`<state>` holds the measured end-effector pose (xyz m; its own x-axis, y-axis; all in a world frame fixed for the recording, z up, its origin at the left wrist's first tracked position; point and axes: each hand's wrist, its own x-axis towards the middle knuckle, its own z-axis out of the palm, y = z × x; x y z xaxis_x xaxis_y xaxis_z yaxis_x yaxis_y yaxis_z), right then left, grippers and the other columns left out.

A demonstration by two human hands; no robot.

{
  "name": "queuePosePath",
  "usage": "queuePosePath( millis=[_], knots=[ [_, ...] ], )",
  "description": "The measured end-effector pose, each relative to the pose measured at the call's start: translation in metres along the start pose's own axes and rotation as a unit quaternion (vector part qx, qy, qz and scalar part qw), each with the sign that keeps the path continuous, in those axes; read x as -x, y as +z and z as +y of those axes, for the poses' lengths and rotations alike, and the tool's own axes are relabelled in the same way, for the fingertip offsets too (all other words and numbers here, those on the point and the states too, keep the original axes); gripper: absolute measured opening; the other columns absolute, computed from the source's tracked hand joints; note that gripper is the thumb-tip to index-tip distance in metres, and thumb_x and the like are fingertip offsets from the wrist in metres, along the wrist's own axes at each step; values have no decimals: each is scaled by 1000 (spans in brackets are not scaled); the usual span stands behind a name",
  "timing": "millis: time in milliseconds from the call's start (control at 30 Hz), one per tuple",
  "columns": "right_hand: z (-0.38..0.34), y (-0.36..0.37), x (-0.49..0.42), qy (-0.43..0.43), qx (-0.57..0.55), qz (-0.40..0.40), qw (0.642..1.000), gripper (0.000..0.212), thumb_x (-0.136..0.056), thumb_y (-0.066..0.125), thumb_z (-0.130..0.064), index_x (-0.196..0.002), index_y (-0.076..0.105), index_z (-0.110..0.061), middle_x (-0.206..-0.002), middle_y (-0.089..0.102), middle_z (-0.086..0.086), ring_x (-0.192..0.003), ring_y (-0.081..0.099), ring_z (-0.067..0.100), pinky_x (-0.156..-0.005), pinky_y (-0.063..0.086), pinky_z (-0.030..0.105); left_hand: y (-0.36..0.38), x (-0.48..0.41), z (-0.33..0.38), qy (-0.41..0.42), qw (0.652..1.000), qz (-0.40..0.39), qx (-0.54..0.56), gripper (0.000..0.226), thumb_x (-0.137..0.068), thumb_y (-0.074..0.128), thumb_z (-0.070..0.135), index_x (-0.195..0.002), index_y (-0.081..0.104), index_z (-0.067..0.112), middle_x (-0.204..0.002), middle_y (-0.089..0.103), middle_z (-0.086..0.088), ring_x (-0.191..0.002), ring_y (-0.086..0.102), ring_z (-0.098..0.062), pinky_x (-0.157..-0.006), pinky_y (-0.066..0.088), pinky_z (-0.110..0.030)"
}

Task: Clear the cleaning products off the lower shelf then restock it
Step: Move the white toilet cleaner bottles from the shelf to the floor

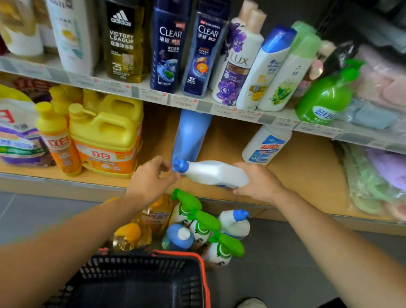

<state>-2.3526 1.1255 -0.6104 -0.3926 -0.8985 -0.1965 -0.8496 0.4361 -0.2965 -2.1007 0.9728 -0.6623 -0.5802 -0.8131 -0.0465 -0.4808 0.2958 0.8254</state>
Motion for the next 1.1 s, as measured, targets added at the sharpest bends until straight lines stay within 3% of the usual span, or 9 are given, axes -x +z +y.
queuePosePath(
  millis=[67, 133, 200, 267, 400, 600, 733, 933, 1100],
  knots=[
    [-13, -16, 10, -4, -43, 10, 999, 59, -67, 87, -36, -121, 62, -32, -111, 68, -3, -102, 61, 19, -83, 54, 43, -14, -4, 14, 1, 997, -16, 74, 32, -88, 76, 33, -113, 60, 19, -109, 68, 0, -98, 65, -18, -86, 54, -33],
    [-28, -32, 20, -15, -98, 23, 995, 57, -66, 90, -32, -117, 65, -26, -107, 69, -3, -100, 63, 18, -84, 55, 44, -29, -5, 34, 49, 990, -26, 128, 29, -91, 74, 24, -115, 59, 17, -106, 68, 2, -95, 64, -12, -80, 51, -14],
    [-46, -46, 32, -22, -152, 28, 988, 52, -64, 92, -31, -110, 67, -25, -104, 71, -4, -98, 66, 16, -81, 56, 40, -50, -3, 56, 85, 981, -8, 173, 24, -94, 70, 20, -115, 59, 17, -101, 68, 7, -91, 63, -7, -73, 48, -8],
    [-63, -56, 46, -17, -205, 26, 978, 48, -64, 93, -31, -104, 65, -29, -103, 72, -9, -95, 69, 10, -78, 58, 35, -74, 2, 75, 101, 974, -3, 204, 21, -97, 67, 23, -117, 61, 19, -102, 69, 7, -89, 64, -3, -74, 49, -13],
    [-96, -61, 74, -13, -341, 14, 940, 55, -69, 91, -26, -117, 66, -20, -109, 76, -3, -98, 73, 14, -86, 61, 45, -115, 17, 105, 132, 960, -29, 246, 22, -100, 62, 27, -122, 62, 23, -110, 72, 7, -93, 65, 4, -76, 50, -15],
    [-136, -49, 102, -11, -536, -73, 841, 57, -68, 87, -27, -120, 64, -23, -111, 77, 1, -101, 74, 21, -72, 62, 33, -144, 37, 118, 79, 940, -135, 305, 33, -102, 53, 40, -126, 59, 18, -107, 74, 5, -100, 71, -11, -73, 58, -24],
    [-150, -25, 106, -20, -598, -104, 795, 57, -71, 85, -24, -123, 62, -15, -117, 74, 9, -107, 72, 28, -76, 61, 36, -143, 48, 110, 70, 936, -98, 332, 30, -102, 54, 38, -112, 62, 11, -90, 73, 1, -83, 72, -12, -65, 59, -30],
    [-174, 3, 91, -50, -591, -7, 805, 67, -74, 87, -25, -132, 53, -20, -116, 74, 10, -104, 73, 32, -84, 60, 50, -141, 57, 99, 61, 950, -58, 301, 38, -102, 56, 37, -111, 61, 0, -90, 68, -6, -79, 68, -13, -68, 57, -32],
    [-178, 6, 87, -99, -575, 50, 811, 62, -72, 90, -24, -125, 59, -31, -114, 74, 4, -101, 74, 25, -75, 62, 37, -149, 65, 93, 102, 957, -66, 263, 28, -103, 55, 32, -115, 61, 8, -98, 66, -7, -85, 66, -12, -73, 57, -32]
  ],
)
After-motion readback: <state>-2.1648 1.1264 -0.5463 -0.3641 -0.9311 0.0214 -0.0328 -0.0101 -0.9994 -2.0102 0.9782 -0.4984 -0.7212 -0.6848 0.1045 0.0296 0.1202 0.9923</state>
